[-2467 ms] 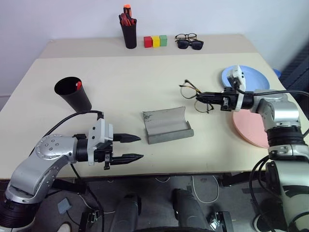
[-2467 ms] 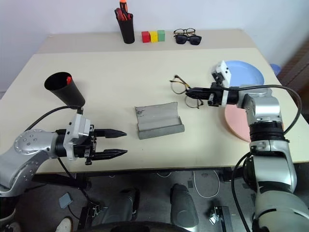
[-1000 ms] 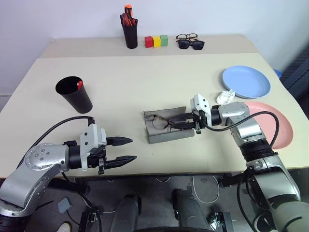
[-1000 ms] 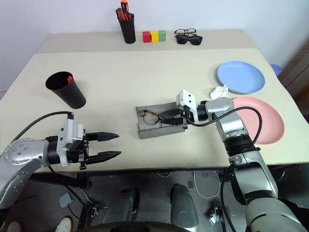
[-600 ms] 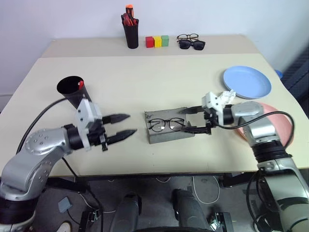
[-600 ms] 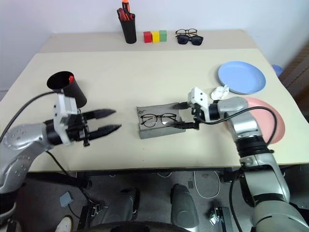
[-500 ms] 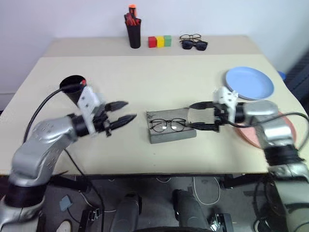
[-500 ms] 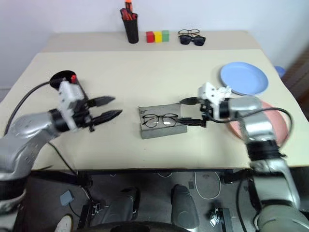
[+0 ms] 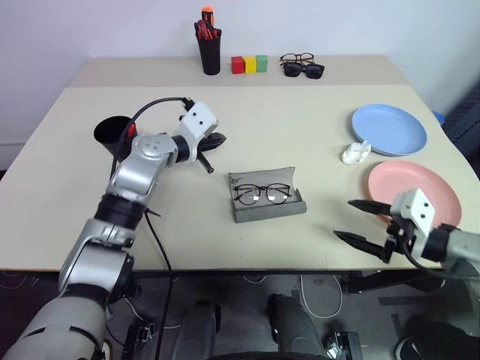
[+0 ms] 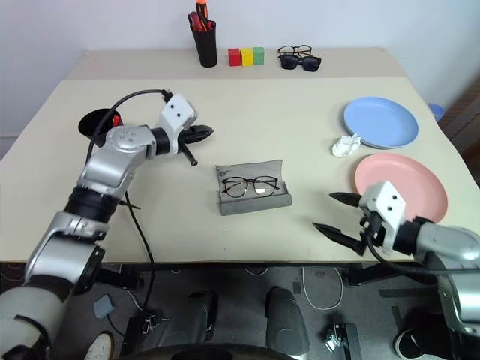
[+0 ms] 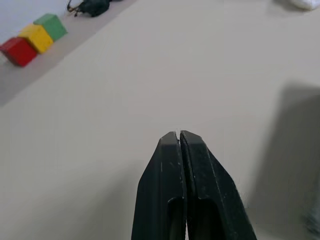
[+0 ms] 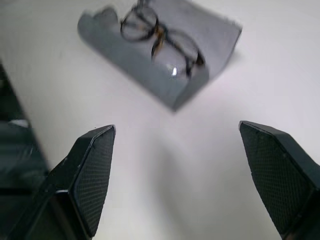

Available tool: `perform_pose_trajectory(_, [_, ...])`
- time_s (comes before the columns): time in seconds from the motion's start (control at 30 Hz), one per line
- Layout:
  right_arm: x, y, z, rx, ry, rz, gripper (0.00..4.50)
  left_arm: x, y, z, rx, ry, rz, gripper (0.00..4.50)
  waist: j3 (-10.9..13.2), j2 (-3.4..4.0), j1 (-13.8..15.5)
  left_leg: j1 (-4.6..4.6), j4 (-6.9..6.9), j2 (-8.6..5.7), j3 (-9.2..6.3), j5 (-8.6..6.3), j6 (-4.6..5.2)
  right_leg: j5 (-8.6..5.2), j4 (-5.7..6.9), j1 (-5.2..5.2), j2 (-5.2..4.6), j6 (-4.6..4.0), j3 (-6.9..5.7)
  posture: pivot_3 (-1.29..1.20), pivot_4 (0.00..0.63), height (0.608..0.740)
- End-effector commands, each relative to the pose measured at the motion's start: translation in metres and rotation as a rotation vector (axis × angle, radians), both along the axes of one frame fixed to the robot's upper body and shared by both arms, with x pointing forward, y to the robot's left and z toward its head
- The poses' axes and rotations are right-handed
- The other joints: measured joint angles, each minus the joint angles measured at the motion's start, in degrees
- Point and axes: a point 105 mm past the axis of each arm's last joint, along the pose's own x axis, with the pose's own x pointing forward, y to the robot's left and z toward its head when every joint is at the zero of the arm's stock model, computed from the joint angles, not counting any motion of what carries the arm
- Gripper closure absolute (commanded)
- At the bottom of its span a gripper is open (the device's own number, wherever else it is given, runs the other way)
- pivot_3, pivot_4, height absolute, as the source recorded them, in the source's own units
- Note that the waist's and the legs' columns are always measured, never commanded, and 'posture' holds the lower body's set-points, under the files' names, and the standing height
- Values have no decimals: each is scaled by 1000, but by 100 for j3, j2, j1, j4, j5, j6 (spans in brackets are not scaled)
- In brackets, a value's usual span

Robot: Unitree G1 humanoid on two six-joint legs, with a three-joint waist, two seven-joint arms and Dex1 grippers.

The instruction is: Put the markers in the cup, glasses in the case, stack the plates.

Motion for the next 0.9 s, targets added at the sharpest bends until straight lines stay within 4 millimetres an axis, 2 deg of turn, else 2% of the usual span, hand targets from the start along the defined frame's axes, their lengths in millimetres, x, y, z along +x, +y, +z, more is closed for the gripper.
perform_pose_trajectory(0.03, [-11, -5, 12, -42, -94, -15, 474, 11, -8, -1, 98, -16, -62, 4456, 1, -2, 5, -1, 0, 0, 0, 0, 0, -1, -1, -1, 0, -1, 0, 0, 150, 740])
perform_pose_trajectory(0.23, [-27, -16, 8, -55, -113, -114, 474, 6, -34, -11, 181, 58, -270, 4456, 5, -8, 20, -12, -6, 0, -1, -1, 0, 1, -11, -6, 0, 11, -1, 0, 150, 740])
perform_pose_trajectory(0.33, [-32, -19, 7, -52, -121, -154, 474, -4, -44, -17, 182, 148, -372, 4456, 7, -13, 19, -14, -8, 0, -1, -2, 1, 3, -13, -8, -1, 17, -1, 0, 150, 740])
perform_pose_trajectory(0.47, [-36, -22, 8, -52, -134, -197, 474, -28, -54, -25, 206, 283, -569, 4456, 9, -16, 10, -11, -8, 0, 0, -2, 2, -7, -12, -7, -1, 0, -1, 0, 150, 740])
perform_pose_trajectory(0.63, [-38, -24, 10, -50, -147, -233, 474, -60, -55, -31, 235, 415, -783, 4456, 9, -16, 2, -9, -7, 0, -1, -2, 2, -8, -9, -5, -1, -3, -1, 0, 150, 740])
perform_pose_trajectory(0.77, [-37, -25, 11, -46, -149, -248, 474, -77, -54, -37, 245, 444, -839, 4456, 8, -14, -5, -8, -9, 2, -3, -3, 3, -7, -6, -4, -1, -5, 0, 0, 150, 740])
perform_pose_trajectory(0.9, [-28, -24, 9, -38, -138, -267, 474, -96, -50, -59, 294, 478, -865, 4456, 6, -10, 11, -4, -5, 2, -4, -2, 3, -7, 0, -1, -1, -7, 0, 0, 150, 740])
